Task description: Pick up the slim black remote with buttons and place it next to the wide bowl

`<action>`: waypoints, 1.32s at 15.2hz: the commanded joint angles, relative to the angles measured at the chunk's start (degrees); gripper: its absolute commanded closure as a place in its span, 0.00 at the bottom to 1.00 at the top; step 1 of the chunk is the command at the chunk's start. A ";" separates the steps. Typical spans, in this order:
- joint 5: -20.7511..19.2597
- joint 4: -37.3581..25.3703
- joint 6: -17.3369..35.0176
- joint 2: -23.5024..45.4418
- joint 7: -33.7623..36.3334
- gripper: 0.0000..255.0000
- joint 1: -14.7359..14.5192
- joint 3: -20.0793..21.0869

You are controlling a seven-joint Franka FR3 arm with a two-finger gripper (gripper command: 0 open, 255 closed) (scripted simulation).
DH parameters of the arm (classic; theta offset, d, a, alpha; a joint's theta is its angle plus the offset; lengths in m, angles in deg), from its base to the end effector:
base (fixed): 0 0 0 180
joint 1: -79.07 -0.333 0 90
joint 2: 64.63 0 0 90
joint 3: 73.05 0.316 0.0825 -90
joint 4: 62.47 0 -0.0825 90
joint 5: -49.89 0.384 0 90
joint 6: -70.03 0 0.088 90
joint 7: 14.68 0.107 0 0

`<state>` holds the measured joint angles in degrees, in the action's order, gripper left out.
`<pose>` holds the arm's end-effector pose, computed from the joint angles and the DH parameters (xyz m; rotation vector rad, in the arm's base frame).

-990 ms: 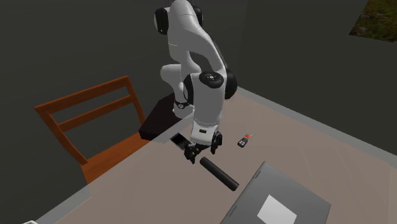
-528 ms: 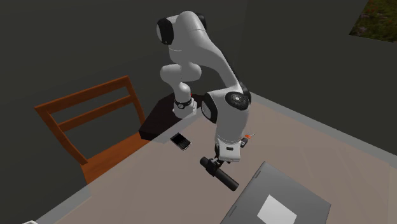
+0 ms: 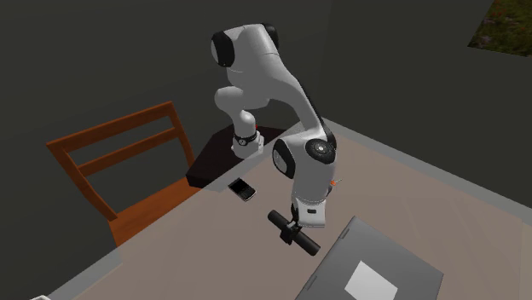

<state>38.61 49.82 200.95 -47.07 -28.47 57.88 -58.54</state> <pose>0.5034 0.3481 0.3270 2.7129 1.4438 0.0704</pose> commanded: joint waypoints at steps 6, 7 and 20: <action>-0.29 0.43 0.92 0.51 0.29 0.00 -0.10 -0.09; -0.29 0.43 0.92 0.51 0.29 0.00 -0.10 -0.09; 0.15 0.01 -0.34 -0.38 -0.06 1.00 0.02 0.09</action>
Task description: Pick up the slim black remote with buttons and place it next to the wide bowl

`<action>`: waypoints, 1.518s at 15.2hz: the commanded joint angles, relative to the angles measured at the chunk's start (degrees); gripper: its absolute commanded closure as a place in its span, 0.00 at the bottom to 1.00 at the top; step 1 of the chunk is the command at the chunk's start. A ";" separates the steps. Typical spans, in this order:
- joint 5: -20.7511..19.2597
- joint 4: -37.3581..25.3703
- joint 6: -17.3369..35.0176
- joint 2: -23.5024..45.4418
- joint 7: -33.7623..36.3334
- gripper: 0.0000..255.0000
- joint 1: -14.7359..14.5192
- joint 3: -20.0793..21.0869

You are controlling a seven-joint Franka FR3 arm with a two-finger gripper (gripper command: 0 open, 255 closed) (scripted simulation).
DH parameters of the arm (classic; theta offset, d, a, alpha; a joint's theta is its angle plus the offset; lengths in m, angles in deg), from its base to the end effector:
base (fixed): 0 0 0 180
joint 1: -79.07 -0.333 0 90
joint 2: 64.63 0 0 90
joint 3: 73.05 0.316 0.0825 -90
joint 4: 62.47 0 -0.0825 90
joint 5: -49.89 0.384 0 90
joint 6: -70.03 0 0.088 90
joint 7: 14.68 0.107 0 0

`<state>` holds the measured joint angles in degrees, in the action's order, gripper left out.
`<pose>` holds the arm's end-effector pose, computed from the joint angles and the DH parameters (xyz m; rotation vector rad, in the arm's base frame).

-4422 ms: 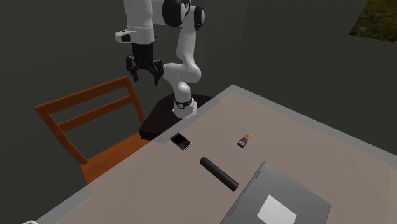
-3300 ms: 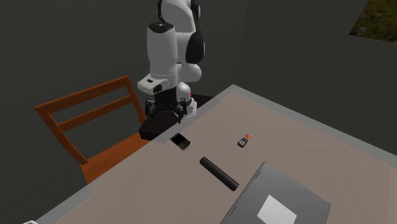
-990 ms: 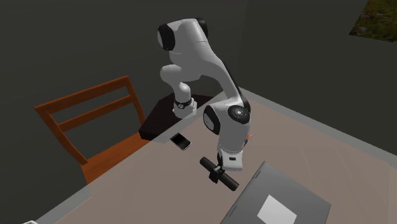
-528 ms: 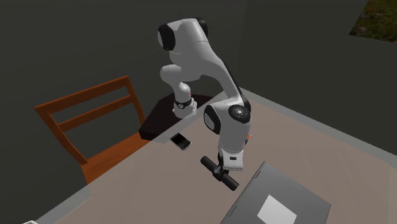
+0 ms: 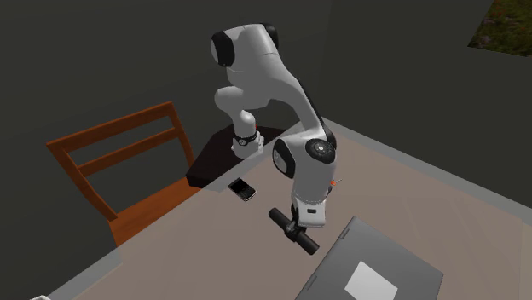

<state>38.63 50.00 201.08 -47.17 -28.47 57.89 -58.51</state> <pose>0.5026 0.3480 0.3269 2.7129 1.4446 0.0716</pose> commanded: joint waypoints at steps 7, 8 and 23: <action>1.50 -2.11 -5.02 -3.04 -1.20 1.00 0.30 0.52; 1.67 -2.44 -5.68 -3.40 -1.35 1.00 0.33 0.57; 3.81 -7.71 -14.84 -7.66 -4.46 1.00 1.39 0.55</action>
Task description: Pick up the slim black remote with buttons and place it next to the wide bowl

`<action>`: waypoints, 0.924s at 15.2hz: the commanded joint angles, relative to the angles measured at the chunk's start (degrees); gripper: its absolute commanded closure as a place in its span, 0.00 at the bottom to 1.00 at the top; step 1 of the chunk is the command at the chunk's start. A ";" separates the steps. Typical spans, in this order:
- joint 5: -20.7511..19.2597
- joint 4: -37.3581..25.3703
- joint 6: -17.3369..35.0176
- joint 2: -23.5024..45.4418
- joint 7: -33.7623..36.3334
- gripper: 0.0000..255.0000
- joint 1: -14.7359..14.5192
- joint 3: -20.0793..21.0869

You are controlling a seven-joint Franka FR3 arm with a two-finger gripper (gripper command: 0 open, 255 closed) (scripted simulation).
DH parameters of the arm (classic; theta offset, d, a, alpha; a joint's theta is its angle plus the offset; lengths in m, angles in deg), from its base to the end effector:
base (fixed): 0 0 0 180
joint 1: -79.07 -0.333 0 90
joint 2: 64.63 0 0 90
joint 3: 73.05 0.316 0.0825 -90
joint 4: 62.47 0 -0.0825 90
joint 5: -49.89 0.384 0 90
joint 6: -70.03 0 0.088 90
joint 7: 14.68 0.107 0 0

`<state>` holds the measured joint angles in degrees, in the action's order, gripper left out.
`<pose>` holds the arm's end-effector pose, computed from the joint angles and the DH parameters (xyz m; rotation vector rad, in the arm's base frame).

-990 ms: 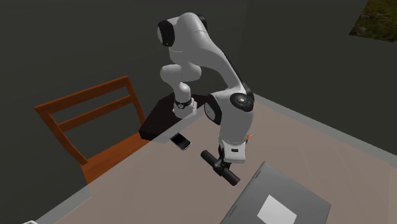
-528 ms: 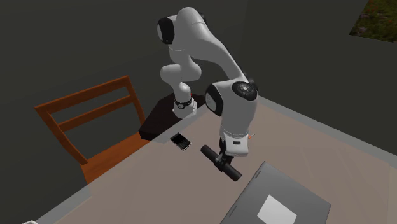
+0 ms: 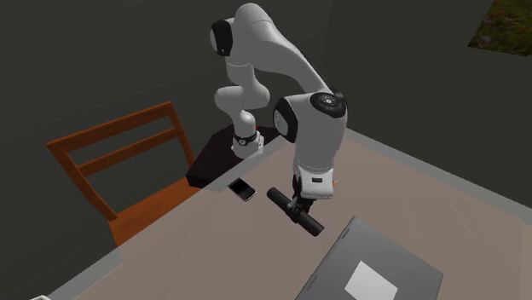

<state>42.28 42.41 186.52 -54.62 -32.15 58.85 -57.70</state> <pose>0.5046 0.3425 0.4423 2.7129 1.4440 0.0712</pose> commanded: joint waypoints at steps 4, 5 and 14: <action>1.01 1.38 0.58 -1.38 -6.24 1.00 3.61 -2.32; 1.19 1.58 0.74 -1.53 -7.60 1.00 4.38 -2.85; 2.47 0.36 1.34 -0.60 -19.59 1.00 11.11 -7.60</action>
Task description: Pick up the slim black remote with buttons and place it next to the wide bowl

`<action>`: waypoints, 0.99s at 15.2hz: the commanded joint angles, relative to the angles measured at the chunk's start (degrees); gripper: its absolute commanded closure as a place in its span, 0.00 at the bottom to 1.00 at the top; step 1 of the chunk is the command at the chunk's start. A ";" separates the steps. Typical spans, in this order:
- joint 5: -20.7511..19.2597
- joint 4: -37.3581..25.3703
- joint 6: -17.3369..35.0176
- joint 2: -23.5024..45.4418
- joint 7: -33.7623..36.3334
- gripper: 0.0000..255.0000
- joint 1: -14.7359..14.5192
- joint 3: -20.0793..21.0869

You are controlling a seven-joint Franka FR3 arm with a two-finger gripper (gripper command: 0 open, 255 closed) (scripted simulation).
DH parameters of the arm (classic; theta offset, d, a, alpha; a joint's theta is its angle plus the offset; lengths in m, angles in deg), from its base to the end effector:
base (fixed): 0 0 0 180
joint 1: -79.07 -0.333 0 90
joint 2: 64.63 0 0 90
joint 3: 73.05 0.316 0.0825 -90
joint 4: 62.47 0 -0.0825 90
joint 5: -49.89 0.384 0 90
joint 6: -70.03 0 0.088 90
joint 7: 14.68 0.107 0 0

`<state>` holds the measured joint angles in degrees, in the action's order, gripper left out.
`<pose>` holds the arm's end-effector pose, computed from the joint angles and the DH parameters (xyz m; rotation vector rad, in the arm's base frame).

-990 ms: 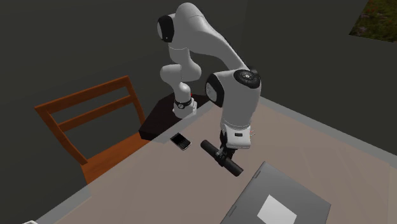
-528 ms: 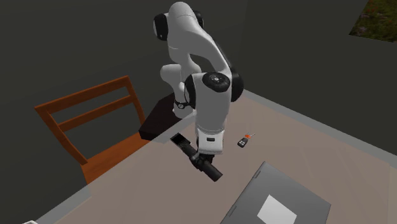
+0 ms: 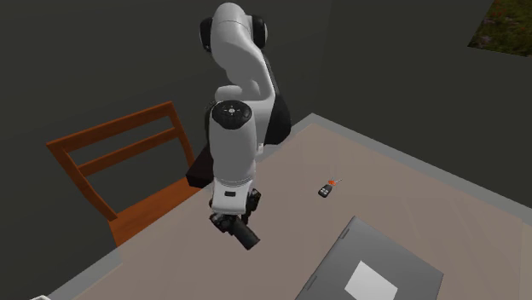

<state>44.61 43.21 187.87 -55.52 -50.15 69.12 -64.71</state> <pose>0.5801 0.1827 0.4447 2.7142 1.4419 0.0703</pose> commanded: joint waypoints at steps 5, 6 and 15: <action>0.80 -3.52 -0.42 2.60 -8.01 1.00 4.48 -3.04; 0.94 -4.36 -0.57 3.21 -9.27 1.00 5.20 -3.50; 2.43 -15.43 -3.36 10.99 -20.06 1.00 11.76 -6.99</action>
<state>46.82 29.55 185.38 -45.38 -68.90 80.11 -71.36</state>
